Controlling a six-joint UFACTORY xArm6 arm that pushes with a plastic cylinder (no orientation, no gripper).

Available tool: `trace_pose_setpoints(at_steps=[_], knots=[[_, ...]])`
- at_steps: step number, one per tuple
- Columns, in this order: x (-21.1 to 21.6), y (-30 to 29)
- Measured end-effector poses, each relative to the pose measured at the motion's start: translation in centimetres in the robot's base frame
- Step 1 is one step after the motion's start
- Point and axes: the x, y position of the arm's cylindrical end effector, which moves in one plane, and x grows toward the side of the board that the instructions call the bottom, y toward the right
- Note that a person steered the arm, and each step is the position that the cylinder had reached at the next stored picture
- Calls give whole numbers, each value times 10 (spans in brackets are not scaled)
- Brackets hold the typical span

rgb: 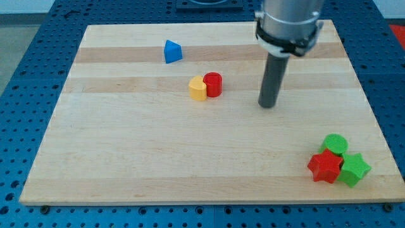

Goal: Slide the red circle towards group of blocks

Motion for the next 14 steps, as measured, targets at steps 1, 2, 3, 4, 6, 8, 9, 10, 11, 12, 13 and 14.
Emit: trace_pose_setpoints(at_steps=[1, 2, 3, 4, 6, 8, 9, 10, 11, 12, 13, 14], knots=[[-39, -34], [-66, -68], [-77, -99], [-61, -110], [-49, -104], [4, -84], [36, -79], [51, -79], [67, -88], [82, -85], [100, -82], [119, -82]])
